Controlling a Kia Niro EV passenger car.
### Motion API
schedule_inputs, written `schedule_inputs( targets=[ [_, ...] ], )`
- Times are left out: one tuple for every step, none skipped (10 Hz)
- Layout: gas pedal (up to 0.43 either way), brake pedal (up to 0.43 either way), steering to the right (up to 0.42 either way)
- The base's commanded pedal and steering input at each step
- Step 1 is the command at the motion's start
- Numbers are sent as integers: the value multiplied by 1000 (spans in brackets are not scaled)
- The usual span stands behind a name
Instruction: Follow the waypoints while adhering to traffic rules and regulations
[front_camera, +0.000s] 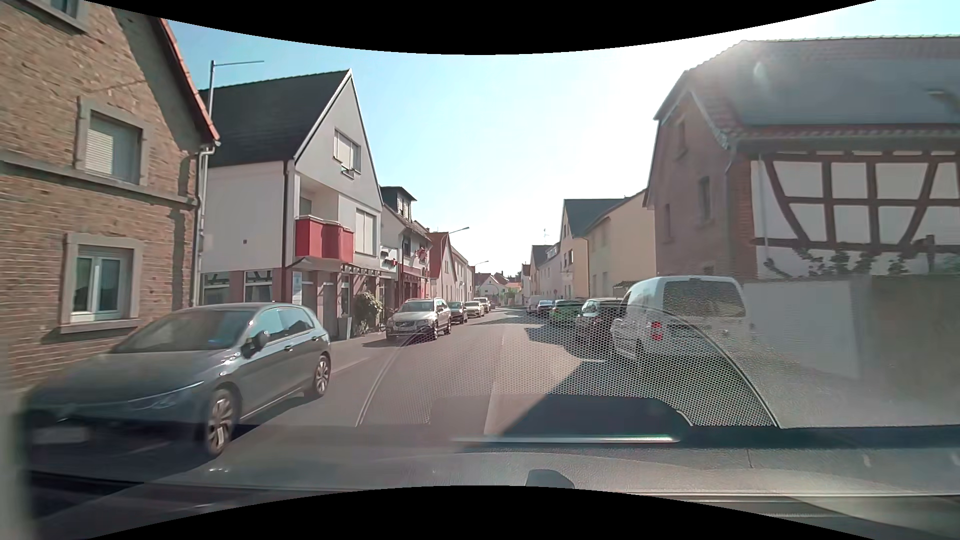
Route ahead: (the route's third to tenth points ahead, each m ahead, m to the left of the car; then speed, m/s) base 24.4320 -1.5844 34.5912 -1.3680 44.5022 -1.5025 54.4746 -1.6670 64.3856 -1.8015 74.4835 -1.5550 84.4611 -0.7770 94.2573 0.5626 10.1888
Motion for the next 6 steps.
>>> schedule_inputs(
  targets=[
    [28,0,0],
    [28,0,0],
    [20,0,0],
    [20,0,0],
    [8,0,0],
    [0,0,0]
  ],
)
